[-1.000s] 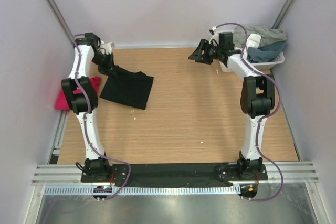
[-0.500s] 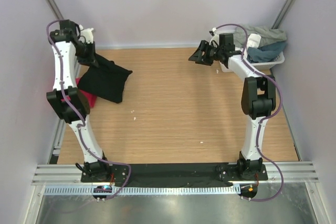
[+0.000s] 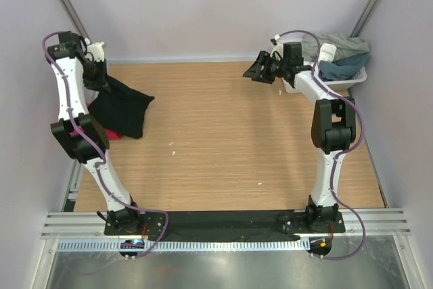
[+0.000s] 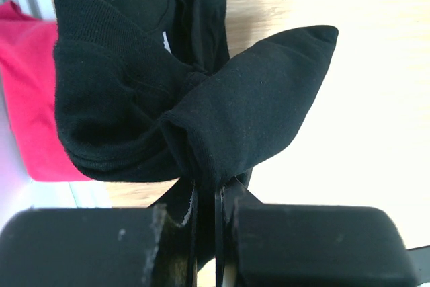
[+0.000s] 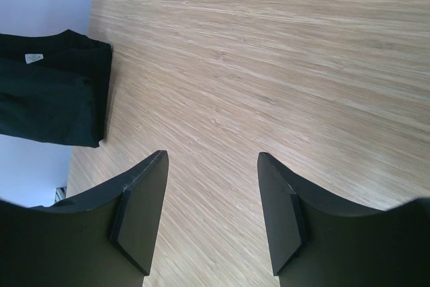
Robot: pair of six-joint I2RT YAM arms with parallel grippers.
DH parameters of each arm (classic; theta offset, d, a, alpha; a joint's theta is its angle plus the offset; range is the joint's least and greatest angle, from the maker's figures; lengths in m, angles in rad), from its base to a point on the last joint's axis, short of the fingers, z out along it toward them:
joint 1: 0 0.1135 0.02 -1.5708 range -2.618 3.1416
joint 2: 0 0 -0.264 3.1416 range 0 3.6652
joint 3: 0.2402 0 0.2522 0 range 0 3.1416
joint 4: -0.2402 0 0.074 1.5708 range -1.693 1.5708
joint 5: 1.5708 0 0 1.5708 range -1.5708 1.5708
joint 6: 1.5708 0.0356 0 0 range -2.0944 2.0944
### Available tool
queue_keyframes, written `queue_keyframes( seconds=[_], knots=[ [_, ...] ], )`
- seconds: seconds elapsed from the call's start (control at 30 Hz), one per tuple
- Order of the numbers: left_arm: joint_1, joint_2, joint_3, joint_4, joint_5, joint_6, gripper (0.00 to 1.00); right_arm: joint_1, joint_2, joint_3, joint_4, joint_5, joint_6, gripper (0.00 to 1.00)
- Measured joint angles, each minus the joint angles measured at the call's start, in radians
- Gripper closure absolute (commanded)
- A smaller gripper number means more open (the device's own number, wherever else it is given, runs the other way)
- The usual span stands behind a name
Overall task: Fold and stack the t-shirts
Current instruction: Neatly place the folded tshirt to the corner
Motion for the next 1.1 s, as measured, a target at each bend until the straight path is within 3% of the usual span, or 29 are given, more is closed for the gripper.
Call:
queue_keyframes(
  seconds=[0.93, 1.1],
  knots=[
    [0.112, -0.05, 0.047, -0.01, -0.024, 0.043, 1.0, 0.0, 0.0, -0.055, 0.018, -0.006, 0.006, 0.38],
    [0.124, -0.068, -0.011, -0.001, -0.043, 0.039, 1.0, 0.002, 0.0, -0.061, 0.023, -0.006, 0.007, 0.38]
  ],
)
